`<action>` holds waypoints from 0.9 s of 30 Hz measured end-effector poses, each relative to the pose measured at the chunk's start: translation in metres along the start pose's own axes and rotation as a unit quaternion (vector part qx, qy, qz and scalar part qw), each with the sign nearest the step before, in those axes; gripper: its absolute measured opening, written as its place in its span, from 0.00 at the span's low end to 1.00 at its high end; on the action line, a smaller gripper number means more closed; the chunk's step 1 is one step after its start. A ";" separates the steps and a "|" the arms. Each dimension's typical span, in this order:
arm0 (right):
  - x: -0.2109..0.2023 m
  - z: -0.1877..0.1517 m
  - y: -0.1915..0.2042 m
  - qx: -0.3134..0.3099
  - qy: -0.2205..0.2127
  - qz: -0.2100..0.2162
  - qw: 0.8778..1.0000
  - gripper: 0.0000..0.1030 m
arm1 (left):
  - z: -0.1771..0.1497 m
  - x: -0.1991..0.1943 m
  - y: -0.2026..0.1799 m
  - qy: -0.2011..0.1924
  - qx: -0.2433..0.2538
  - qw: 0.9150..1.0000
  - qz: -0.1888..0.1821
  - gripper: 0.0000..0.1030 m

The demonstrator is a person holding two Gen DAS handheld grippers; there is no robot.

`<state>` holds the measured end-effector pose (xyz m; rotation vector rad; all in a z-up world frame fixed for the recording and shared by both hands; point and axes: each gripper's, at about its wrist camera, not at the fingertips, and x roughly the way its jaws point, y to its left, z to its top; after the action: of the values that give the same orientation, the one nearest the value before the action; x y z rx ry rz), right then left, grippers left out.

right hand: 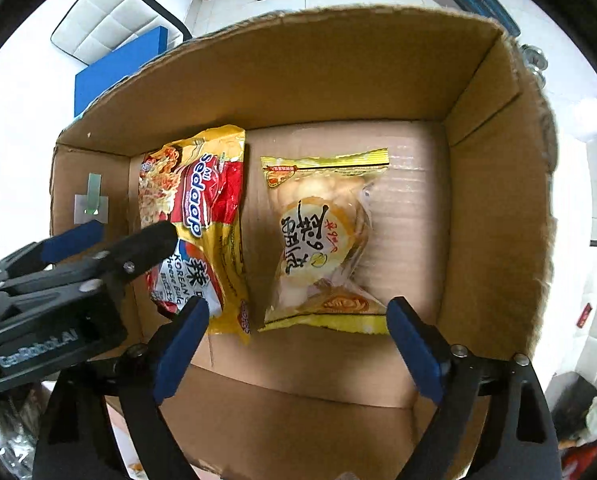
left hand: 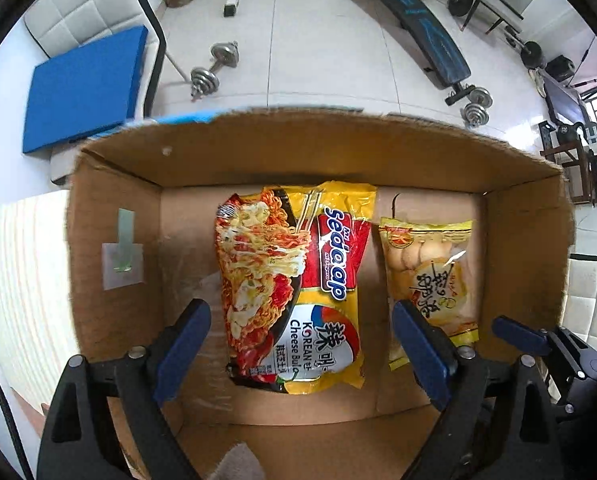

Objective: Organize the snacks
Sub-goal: 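Carry both packs into the cardboard box and open both tools, then grasp the orange panda bag with left tool while right tool grasps another orange bag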

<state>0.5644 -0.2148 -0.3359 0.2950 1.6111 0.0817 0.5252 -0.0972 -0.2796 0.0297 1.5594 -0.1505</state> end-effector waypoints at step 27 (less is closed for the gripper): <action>-0.027 -0.219 -0.034 0.072 -0.012 -0.026 0.997 0.95 | -0.250 -0.078 0.019 -0.100 0.005 0.995 0.006 0.90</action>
<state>0.3438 -0.2265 -0.3034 0.3641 1.6024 -0.0786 0.2785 -0.0437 -0.2066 0.0308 1.3580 -0.1463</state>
